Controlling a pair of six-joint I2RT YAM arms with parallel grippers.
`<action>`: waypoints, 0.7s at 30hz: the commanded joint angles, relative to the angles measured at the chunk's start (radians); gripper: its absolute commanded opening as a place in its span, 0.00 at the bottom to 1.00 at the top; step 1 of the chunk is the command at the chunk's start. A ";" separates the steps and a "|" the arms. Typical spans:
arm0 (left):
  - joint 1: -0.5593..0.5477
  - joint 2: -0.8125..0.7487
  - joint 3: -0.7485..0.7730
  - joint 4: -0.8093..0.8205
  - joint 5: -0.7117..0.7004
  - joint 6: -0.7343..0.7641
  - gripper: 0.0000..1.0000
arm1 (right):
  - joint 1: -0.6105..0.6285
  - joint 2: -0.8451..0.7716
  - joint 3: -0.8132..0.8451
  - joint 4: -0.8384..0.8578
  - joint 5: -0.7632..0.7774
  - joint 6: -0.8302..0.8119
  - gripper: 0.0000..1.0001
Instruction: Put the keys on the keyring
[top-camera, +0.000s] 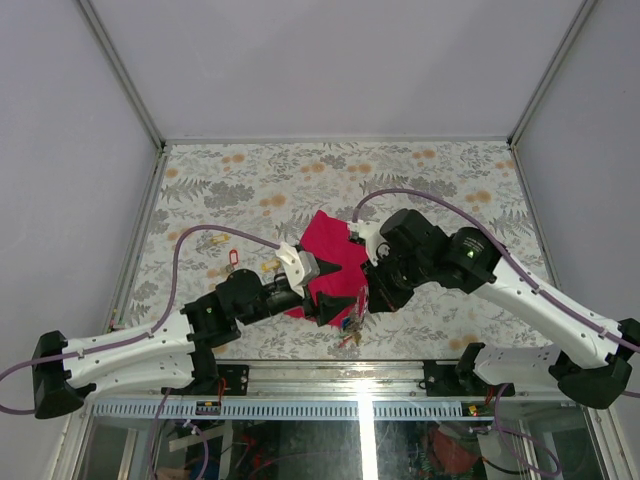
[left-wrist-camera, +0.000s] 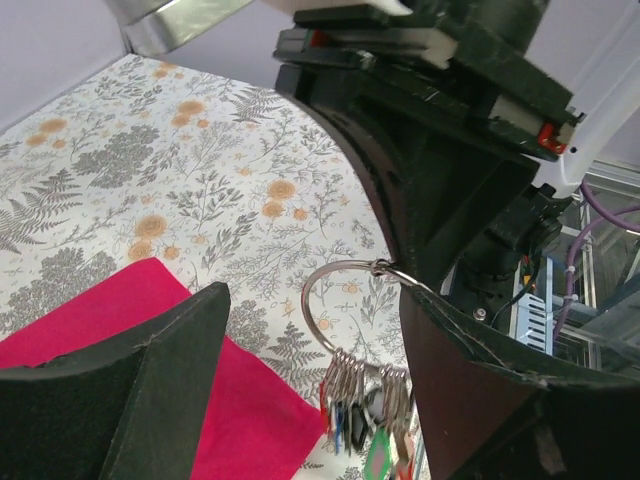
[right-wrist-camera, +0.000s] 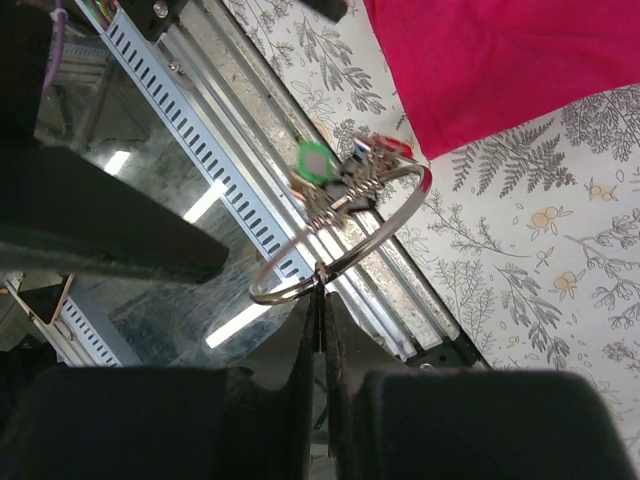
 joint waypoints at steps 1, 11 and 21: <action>-0.026 -0.007 -0.005 0.116 -0.012 0.028 0.70 | -0.002 0.033 0.085 -0.067 0.027 0.015 0.00; -0.081 0.023 -0.036 0.138 -0.084 0.061 0.71 | -0.003 0.103 0.162 -0.163 0.092 0.030 0.00; -0.128 0.099 -0.031 0.198 -0.185 0.152 0.71 | -0.004 0.134 0.199 -0.184 0.060 0.032 0.00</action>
